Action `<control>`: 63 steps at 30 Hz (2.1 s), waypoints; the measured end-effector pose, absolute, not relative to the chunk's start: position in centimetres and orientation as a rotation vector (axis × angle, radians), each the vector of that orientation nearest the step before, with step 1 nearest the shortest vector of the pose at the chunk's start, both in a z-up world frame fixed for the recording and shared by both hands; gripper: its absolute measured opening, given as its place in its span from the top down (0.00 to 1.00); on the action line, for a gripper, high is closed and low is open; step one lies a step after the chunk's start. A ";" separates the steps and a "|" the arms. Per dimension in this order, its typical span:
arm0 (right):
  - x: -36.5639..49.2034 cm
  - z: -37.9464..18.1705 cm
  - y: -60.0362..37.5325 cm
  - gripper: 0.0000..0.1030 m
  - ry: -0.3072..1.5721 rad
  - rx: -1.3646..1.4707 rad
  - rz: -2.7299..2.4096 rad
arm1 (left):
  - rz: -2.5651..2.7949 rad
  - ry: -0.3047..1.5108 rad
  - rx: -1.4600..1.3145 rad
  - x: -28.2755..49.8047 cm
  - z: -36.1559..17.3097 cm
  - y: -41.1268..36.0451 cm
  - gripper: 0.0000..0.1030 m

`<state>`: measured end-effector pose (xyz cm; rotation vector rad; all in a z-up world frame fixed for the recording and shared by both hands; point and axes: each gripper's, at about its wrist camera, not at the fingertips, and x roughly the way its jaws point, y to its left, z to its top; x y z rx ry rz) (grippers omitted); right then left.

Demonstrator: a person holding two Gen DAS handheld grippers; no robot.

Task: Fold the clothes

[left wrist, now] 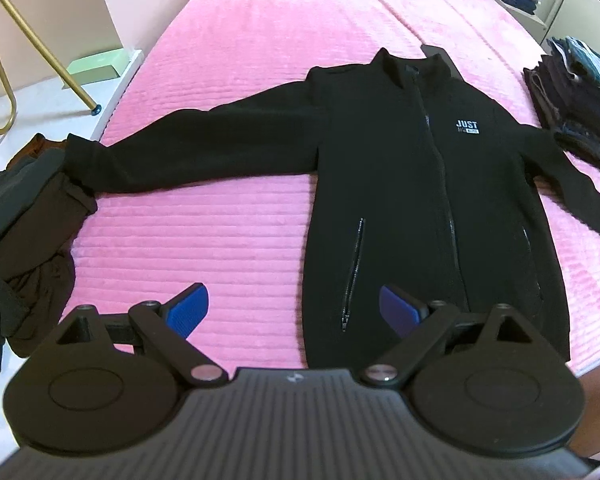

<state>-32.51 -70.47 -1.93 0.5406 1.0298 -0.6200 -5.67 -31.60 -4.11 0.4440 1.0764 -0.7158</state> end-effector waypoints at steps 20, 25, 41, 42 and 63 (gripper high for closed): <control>-29.6 -4.0 -67.6 0.00 1.101 0.529 -0.500 | -0.679 1.083 0.440 -5.1 -4.1 -29.7 0.12; -29.7 -5.5 -66.4 0.00 1.157 0.526 -0.455 | -0.660 1.101 0.447 -5.4 -4.5 -29.1 0.12; -28.5 -5.9 -67.6 0.00 1.137 0.512 -0.411 | -0.602 1.112 0.443 -6.6 -4.3 -28.8 0.12; -28.3 -5.8 -67.8 0.00 1.122 0.516 -0.409 | -0.598 1.108 0.439 -6.7 -4.2 -28.8 0.12; -4.7 -3.1 -49.3 0.01 0.876 0.020 0.174 | -0.476 0.948 0.575 3.4 -4.8 -18.5 0.12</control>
